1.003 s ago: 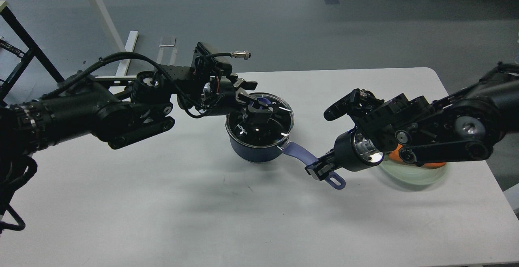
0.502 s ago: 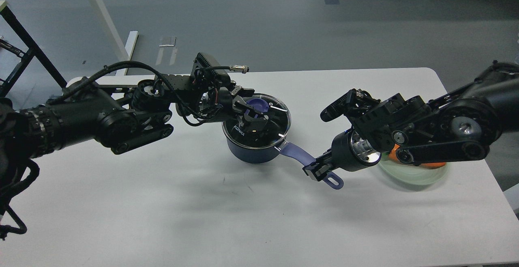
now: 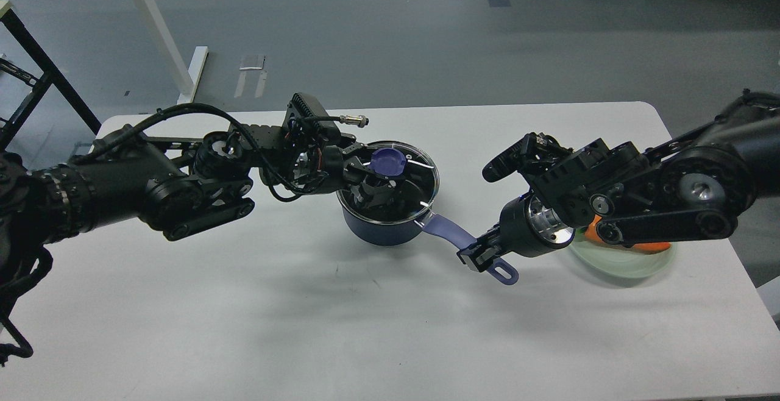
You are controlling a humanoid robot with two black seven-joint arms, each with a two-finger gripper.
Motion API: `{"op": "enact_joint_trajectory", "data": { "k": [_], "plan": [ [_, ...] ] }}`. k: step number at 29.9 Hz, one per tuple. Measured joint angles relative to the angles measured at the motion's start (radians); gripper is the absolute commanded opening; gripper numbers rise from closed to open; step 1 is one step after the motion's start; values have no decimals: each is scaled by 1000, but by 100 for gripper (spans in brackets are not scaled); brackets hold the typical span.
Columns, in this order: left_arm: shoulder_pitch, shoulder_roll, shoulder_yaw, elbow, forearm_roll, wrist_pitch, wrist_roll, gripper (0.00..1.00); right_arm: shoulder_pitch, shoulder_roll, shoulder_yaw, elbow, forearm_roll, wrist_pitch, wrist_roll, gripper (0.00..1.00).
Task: Open pot lid
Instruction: 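Lift the glass lid off the pot and carry it away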
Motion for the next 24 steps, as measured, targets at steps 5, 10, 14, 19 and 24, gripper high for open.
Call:
{"op": "enact_joint_trajectory", "data": {
  "k": [5, 10, 14, 19, 24],
  "plan": [
    [-6, 0, -1, 0, -5, 4, -7, 44, 1, 0, 0, 0, 0, 1, 0, 25],
    [-14, 23, -12, -8, -15, 4, -30, 41, 1, 0, 0, 0, 0, 1, 0, 25],
    [-37, 92, -21, -21, -40, 4, -64, 41, -2, -2, 0, -1, 0, 2, 0, 25],
    [-51, 251, -19, -27, -52, 4, -110, 41, -5, -1, 0, -1, 1, 2, 0, 25],
    [-19, 433, -3, -42, -52, 5, -131, 41, 1, 0, 0, -2, 1, 3, 0, 25]
  ]
}}
